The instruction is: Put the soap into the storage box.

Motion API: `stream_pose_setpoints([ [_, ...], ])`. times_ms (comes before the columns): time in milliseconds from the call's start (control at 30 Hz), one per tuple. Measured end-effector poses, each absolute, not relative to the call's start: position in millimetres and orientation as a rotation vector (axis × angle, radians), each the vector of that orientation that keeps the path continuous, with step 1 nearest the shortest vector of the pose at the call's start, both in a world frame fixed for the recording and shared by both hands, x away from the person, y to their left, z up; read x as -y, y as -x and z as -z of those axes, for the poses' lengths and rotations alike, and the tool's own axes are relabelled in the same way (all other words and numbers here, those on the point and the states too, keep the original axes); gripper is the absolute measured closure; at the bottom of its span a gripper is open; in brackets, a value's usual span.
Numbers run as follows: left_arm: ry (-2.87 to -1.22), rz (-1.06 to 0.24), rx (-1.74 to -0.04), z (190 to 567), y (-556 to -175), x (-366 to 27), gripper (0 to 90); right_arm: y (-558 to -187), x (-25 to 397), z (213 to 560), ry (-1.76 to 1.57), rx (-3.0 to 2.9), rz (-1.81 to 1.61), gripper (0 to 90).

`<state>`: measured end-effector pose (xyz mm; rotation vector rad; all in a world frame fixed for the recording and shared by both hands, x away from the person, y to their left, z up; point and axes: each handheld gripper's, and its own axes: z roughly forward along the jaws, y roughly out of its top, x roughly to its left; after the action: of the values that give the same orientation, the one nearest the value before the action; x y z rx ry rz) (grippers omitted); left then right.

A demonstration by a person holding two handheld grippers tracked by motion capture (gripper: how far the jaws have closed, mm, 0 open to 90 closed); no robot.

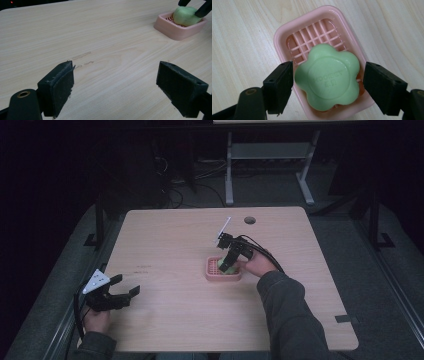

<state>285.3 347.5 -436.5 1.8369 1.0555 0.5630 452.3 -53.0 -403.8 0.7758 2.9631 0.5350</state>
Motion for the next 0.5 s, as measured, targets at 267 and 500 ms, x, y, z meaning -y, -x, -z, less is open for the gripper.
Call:
stream_pose_setpoints([
  [267,-1.839,-0.559,-1.055,437,-285,-347,13.9,-450,59,397,-0.796,-2.941,-0.559,23.2],
  [500,-1.839,-0.564,-1.054,437,-284,-348,13.9,-446,63,392,-0.802,-2.928,-0.571,22.7],
])
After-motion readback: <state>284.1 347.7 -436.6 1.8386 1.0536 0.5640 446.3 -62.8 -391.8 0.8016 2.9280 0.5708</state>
